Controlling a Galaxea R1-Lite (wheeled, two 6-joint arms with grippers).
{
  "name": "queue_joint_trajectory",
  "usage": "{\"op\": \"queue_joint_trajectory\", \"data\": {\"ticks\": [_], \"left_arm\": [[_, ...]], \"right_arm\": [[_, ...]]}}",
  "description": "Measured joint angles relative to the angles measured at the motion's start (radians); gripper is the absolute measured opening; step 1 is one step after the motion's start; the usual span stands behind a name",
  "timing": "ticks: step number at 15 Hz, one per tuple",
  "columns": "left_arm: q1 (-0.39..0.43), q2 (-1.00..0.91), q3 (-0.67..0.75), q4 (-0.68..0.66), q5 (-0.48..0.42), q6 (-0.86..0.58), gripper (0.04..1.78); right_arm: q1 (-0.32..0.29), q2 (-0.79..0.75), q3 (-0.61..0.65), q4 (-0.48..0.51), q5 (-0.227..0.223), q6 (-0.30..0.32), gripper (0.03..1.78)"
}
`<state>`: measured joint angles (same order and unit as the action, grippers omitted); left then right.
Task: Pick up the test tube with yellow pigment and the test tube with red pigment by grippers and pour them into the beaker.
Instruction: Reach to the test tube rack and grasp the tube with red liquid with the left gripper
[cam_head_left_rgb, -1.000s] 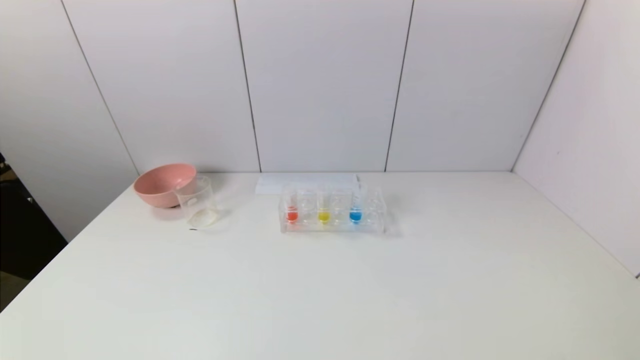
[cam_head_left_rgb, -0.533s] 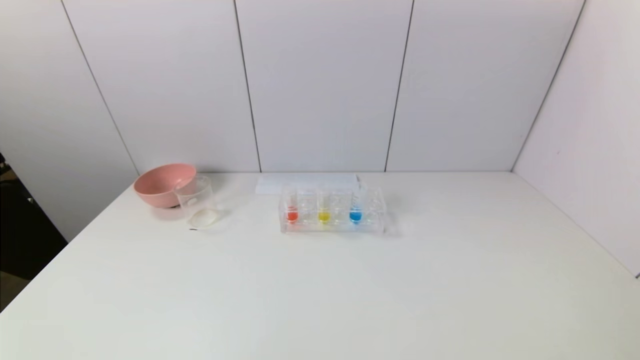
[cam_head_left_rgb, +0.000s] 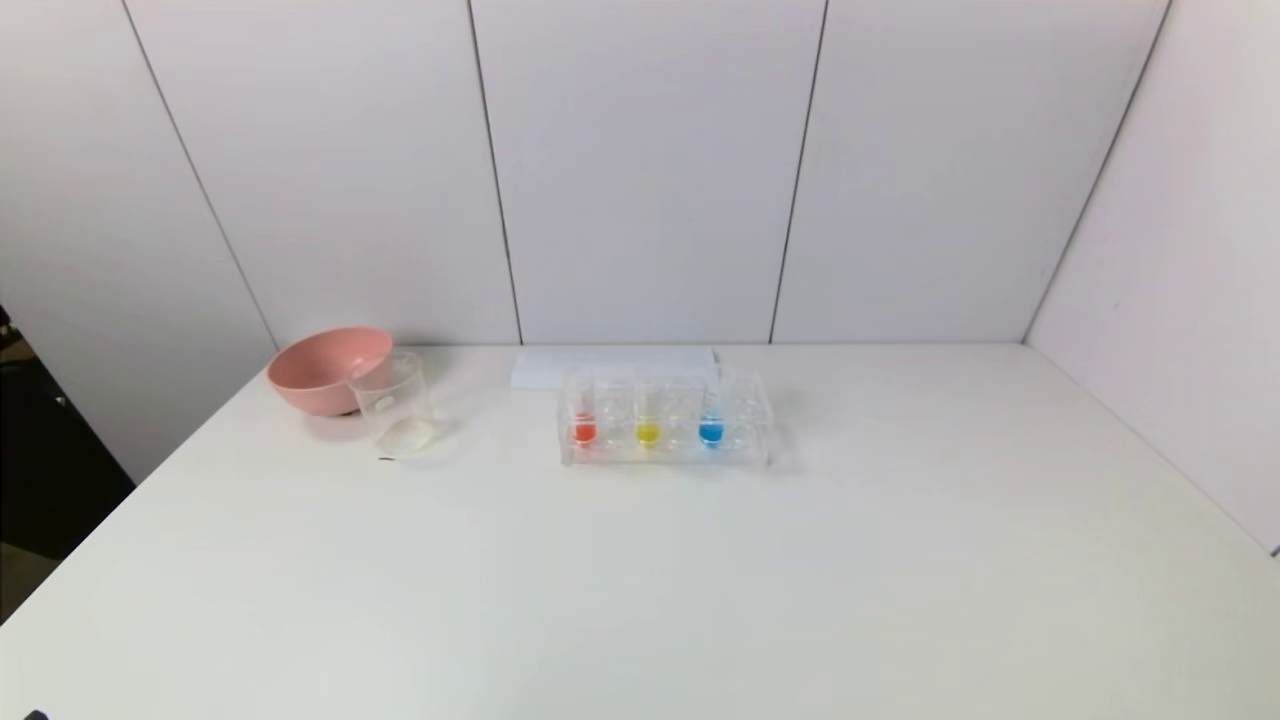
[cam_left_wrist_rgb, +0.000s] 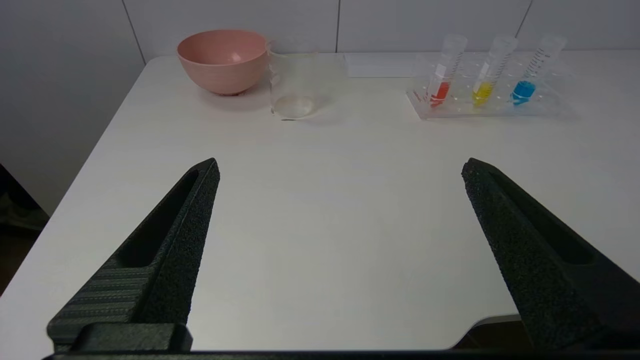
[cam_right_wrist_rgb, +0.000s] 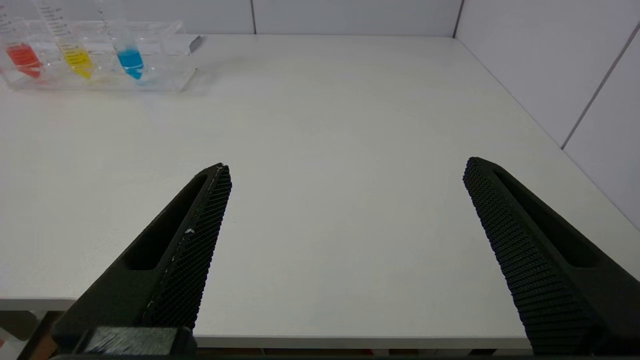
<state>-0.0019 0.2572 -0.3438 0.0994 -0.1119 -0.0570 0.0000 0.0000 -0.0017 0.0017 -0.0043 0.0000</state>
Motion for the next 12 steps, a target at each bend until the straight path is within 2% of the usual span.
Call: {"op": "queue_joint_trajectory", "data": {"ticks": [5,10,12], "left_arm": [[0.0,0.191,-0.04,-0.123,-0.052,-0.002,1.7],[-0.005,0.443,-0.03,-0.335,-0.067,0.001,1.7],[-0.033,0.556,-0.031,-0.433,-0.068,0.0,1.7]], "right_arm": [[0.0,0.0,0.0,0.0,0.0,0.0,1.7],[0.0,0.0,0.0,0.0,0.0,0.0,1.7],[0.0,0.0,0.0,0.0,0.0,0.0,1.7]]}}
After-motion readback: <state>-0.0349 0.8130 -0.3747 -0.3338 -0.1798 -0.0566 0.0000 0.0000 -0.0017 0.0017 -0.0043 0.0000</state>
